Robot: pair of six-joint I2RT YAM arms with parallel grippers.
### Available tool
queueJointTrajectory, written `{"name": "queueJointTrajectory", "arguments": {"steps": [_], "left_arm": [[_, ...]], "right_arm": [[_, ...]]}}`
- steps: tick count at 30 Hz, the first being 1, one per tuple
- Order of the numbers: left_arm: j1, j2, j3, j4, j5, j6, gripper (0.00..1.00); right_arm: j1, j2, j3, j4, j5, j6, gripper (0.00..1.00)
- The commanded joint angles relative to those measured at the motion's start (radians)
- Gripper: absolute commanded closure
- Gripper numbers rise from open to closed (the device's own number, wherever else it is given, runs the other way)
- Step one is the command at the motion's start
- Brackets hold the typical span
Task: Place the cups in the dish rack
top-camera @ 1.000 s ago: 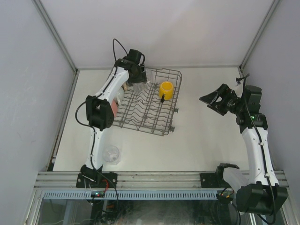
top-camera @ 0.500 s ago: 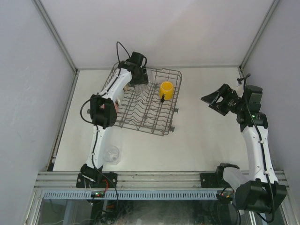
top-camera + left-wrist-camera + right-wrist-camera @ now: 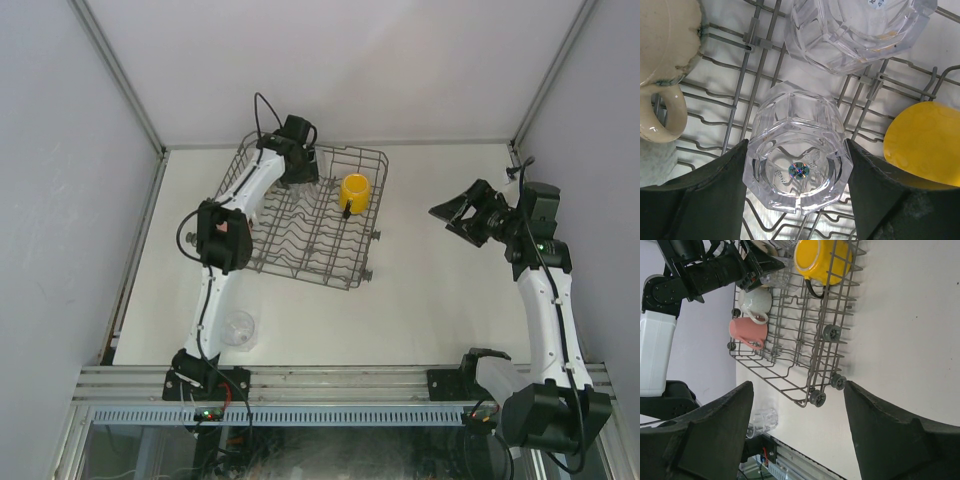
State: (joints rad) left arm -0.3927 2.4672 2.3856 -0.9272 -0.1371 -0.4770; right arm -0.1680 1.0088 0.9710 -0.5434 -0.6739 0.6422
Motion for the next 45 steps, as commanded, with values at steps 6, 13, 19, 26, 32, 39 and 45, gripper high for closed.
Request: {"name": "queueJointTrajectory", "arguments": {"steps": [6, 13, 19, 26, 32, 39, 45], "left_arm": [[-0.016, -0.026, 0.028, -0.019, -0.036, 0.038, 0.3], [-0.018, -0.053, 0.017, -0.012, -0.028, 0.042, 0.07], [-0.018, -0.168, -0.028, -0.011, -0.033, 0.04, 0.04], [-0.01, -0.496, -0.269, 0.014, -0.04, 0.039, 0.03], [0.013, -0.816, -0.507, -0.032, -0.024, 0.022, 0.01], [0.088, -1.181, -0.775, -0.043, 0.013, -0.03, 0.01], [0.128, -1.374, -0.82, -0.145, -0.009, -0.054, 0.01]], "right_arm": [[0.008, 0.002, 0.029, 0.01, 0.024, -0.042, 0.27], [0.05, 0.001, 0.029, 0.002, 0.056, -0.057, 0.25], [0.146, 0.009, 0.038, -0.025, 0.121, -0.078, 0.25], [0.485, 0.098, 0.109, -0.054, 0.339, -0.032, 0.26], [0.819, 0.263, 0.238, -0.087, 0.524, 0.028, 0.26], [1.064, 0.528, 0.446, -0.144, 0.57, 0.089, 0.28], [1.233, 0.77, 0.651, -0.252, 0.592, 0.09, 0.33]]}}
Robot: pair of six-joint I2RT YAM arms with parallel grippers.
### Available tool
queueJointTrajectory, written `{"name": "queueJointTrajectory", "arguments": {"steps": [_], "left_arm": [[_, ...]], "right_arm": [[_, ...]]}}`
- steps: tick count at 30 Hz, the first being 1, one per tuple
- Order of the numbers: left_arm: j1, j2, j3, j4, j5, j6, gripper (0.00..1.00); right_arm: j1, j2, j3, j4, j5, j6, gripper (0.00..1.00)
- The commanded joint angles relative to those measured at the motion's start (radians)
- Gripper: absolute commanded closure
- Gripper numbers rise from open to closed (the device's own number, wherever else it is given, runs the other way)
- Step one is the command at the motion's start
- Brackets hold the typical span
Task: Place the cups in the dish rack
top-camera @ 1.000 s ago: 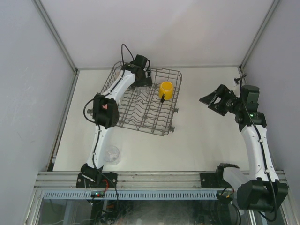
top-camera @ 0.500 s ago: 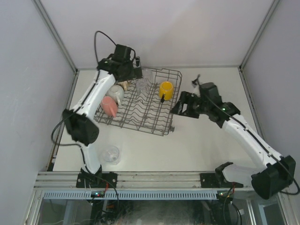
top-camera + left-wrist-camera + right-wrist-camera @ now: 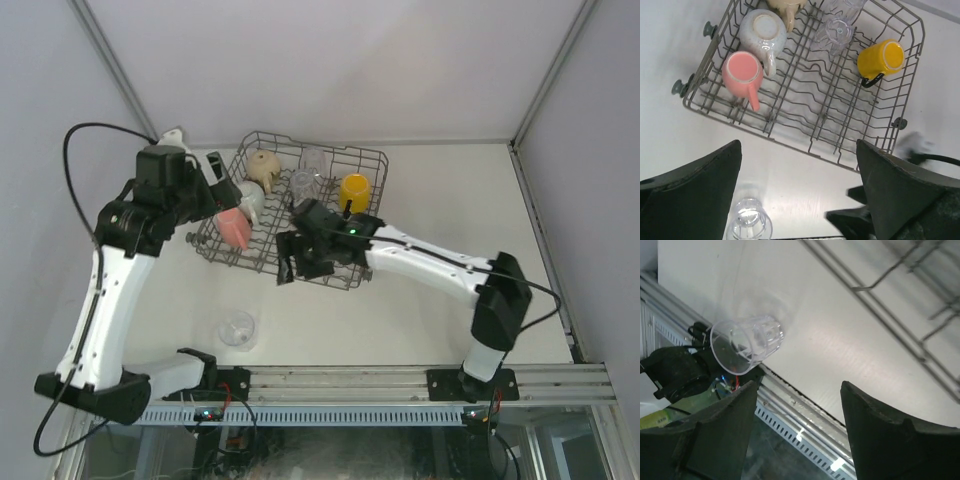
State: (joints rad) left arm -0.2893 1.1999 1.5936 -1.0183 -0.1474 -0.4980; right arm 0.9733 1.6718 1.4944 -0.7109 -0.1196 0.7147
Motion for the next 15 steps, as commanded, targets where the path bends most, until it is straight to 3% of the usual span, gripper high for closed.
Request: {"name": "queueJointTrajectory", "arguments": {"steps": [1, 7, 15], "left_arm": [[0.036, -0.133, -0.034, -0.065, 0.012, -0.043, 0.01], [0.063, -0.239, -0.03, -0.117, 0.066, -0.087, 0.02], [0.066, -0.28, -0.006, -0.141, 0.093, -0.101, 0.02]], "right_arm": [[0.112, 0.141, 0.156, -0.095, 0.035, 0.018, 0.33], [0.208, 0.293, 0.291, -0.134, 0.042, 0.019, 0.35], [0.244, 0.358, 0.301, -0.07, 0.054, 0.037, 0.36]]}}
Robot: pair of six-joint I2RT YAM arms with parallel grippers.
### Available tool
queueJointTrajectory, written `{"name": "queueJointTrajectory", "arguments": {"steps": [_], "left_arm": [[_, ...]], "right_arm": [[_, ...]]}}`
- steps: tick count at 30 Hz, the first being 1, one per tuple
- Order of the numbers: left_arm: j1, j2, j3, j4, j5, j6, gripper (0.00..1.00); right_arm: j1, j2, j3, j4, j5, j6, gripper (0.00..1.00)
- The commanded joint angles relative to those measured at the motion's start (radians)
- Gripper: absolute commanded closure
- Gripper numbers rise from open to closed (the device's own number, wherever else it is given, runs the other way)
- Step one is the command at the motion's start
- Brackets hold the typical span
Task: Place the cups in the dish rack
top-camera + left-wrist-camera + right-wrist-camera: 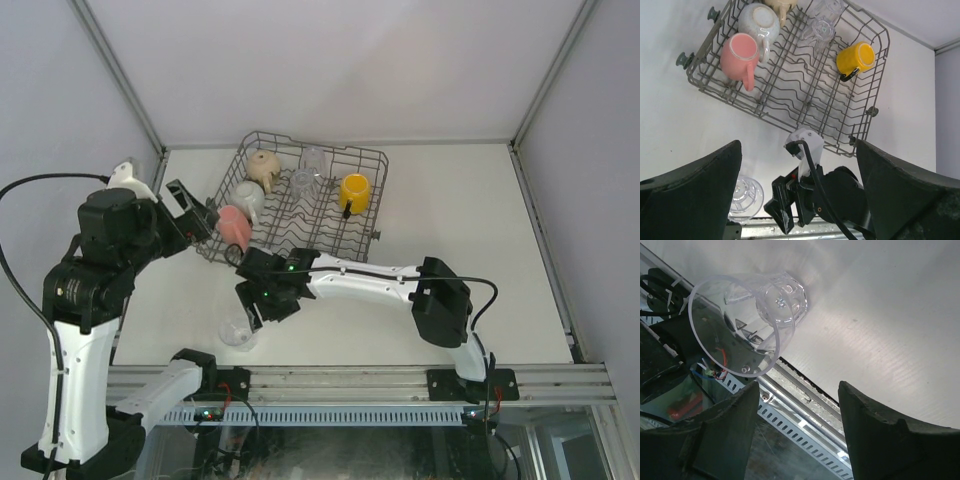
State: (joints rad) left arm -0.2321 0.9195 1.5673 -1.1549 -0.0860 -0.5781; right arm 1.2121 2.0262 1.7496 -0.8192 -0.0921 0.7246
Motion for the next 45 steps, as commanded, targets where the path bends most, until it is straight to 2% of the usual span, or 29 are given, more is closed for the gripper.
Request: {"name": "queueJointTrajectory", "arguments": {"steps": [1, 14, 18, 22, 27, 30, 31, 33, 38, 42, 45], "left_arm": [[0.009, -0.002, 0.021, -0.006, 0.029, -0.022, 0.02], [0.011, -0.035, 0.013, -0.043, 0.006, -0.011, 0.01], [0.013, -0.041, 0.013, -0.052, 0.001, -0.012, 0.01], [0.015, -0.05, 0.017, -0.058, -0.002, -0.018, 0.01], [0.016, -0.056, 0.013, -0.06, -0.005, -0.025, 0.01], [0.016, -0.059, -0.001, -0.05, -0.001, -0.026, 0.01], [0.016, -0.059, -0.006, -0.041, 0.005, -0.026, 0.01], [0.016, -0.062, -0.04, -0.016, 0.026, -0.028, 0.01], [0.016, -0.075, -0.176, 0.142, 0.163, -0.075, 0.0], [0.019, -0.057, -0.282, 0.289, 0.28, -0.168, 0.0], [0.02, -0.034, -0.374, 0.464, 0.399, -0.27, 0.0]], "right_arm": [[0.007, 0.009, 0.048, 0.044, 0.027, 0.031, 0.37], [0.008, 0.081, 0.098, 0.08, 0.04, 0.066, 0.41], [0.015, 0.118, 0.128, 0.068, 0.054, 0.068, 0.47], [0.015, 0.138, 0.131, 0.062, 0.081, 0.07, 0.58], [0.012, 0.157, 0.123, 0.056, 0.102, 0.06, 0.77], [0.012, 0.147, 0.113, 0.048, 0.113, 0.053, 0.96], [0.011, 0.129, 0.101, 0.046, 0.119, 0.047, 1.0], [0.001, 0.063, 0.046, 0.06, 0.135, 0.042, 1.0], [-0.086, -0.236, -0.181, 0.144, 0.083, 0.074, 1.0], [-0.211, -0.525, -0.364, 0.233, 0.001, 0.126, 1.0], [-0.352, -0.713, -0.479, 0.325, -0.147, 0.176, 1.0]]}}
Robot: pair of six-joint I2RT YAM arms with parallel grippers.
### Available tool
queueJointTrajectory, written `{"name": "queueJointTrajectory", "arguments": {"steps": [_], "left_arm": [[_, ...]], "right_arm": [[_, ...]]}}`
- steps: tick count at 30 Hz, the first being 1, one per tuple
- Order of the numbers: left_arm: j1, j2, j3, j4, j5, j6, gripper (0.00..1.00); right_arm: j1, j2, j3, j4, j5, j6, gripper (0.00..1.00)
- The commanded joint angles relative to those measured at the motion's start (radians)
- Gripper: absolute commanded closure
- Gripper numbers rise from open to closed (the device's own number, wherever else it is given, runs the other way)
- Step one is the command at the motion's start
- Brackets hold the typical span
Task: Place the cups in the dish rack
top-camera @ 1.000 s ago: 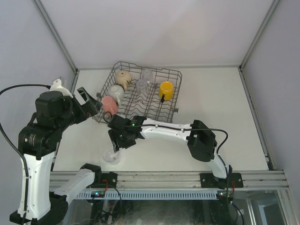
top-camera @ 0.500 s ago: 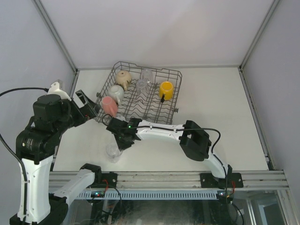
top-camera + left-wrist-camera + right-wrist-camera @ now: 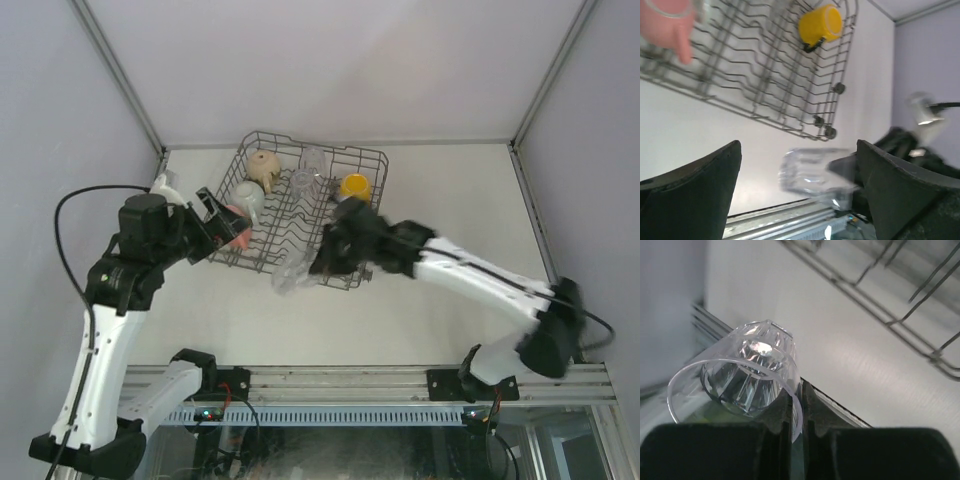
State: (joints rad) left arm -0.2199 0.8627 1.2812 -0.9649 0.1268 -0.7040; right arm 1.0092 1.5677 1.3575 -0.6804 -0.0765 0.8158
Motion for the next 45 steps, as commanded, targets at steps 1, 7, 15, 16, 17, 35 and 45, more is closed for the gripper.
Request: {"name": "queueJointTrajectory", "arguments": {"steps": [1, 7, 15, 16, 17, 35, 45], "left_arm": [[0.007, 0.033, -0.116, 0.342, 0.224, -0.179, 0.0], [-0.006, 0.145, -0.207, 0.668, 0.411, -0.379, 0.0], [-0.075, 0.27, -0.284, 1.099, 0.502, -0.735, 0.0], [-0.082, 0.285, -0.272, 1.106, 0.501, -0.743, 0.0], [-0.086, 0.298, -0.258, 1.102, 0.5, -0.744, 0.0], [-0.163, 0.444, -0.201, 1.326, 0.534, -0.957, 0.0], [-0.181, 0.457, -0.2, 1.408, 0.535, -1.034, 0.0]], "right_arm": [[-0.215, -0.295, -0.116, 0.227, -0.217, 0.103, 1.0], [-0.472, -0.42, -0.221, 0.394, -0.476, 0.195, 1.0], [-0.613, -0.395, -0.224, 0.549, -0.596, 0.288, 1.0], [-0.622, -0.39, -0.224, 0.575, -0.605, 0.301, 1.0], [-0.63, -0.383, -0.224, 0.599, -0.608, 0.314, 1.0], [-0.652, -0.277, -0.223, 0.784, -0.63, 0.428, 1.0], [-0.645, -0.245, -0.224, 0.805, -0.621, 0.431, 1.0]]}}
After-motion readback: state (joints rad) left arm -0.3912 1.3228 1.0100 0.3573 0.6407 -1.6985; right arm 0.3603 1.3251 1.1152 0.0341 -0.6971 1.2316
